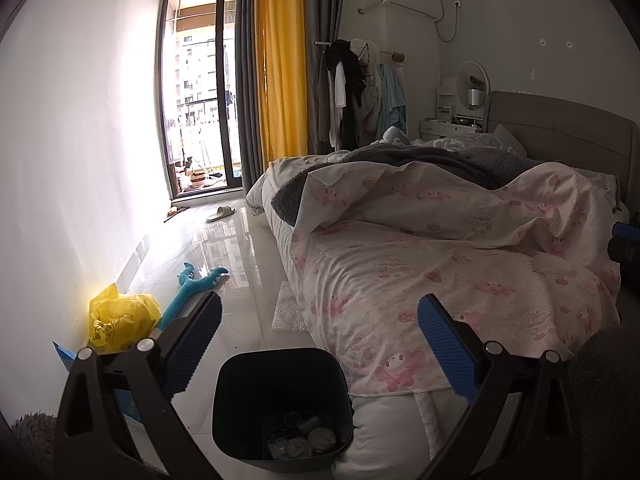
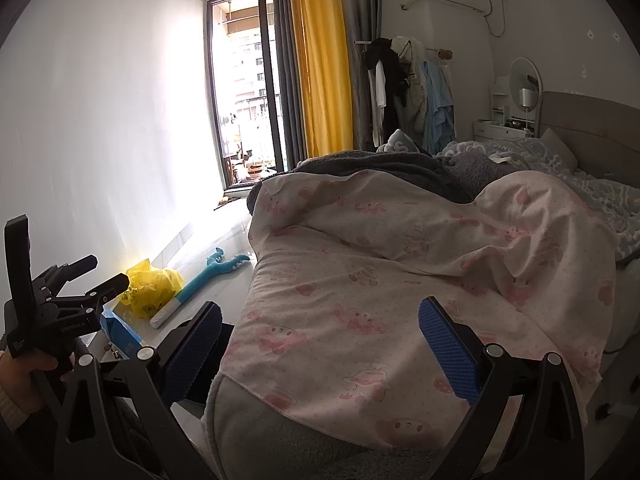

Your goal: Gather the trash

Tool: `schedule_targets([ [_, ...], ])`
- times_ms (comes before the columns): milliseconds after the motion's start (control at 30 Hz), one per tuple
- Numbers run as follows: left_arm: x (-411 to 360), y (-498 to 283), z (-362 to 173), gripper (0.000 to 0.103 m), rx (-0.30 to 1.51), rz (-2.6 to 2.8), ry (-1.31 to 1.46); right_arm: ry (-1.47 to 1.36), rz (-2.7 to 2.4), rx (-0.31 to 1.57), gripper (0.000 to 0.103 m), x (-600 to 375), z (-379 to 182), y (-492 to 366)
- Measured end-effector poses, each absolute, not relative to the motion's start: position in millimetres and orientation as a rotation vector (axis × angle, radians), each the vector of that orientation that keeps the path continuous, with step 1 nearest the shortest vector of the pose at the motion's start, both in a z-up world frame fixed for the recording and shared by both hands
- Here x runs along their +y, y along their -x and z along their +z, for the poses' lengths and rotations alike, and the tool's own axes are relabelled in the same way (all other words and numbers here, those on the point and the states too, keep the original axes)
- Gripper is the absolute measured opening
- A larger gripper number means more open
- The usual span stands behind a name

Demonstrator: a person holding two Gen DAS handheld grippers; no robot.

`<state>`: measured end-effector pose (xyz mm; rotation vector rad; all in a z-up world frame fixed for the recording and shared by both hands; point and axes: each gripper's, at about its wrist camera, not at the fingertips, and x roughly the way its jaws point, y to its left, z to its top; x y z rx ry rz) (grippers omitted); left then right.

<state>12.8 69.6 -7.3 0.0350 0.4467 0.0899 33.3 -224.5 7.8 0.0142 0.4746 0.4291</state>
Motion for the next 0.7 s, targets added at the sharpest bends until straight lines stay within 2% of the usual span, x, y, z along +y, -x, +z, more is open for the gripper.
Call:
schedule_targets([
  [700, 66.7, -12.3, -9.0, 0.1, 0.448, 0.089, -0.035, -0.006, 0.437, 0.478, 0.1, -226.5, 6.9, -36.9],
])
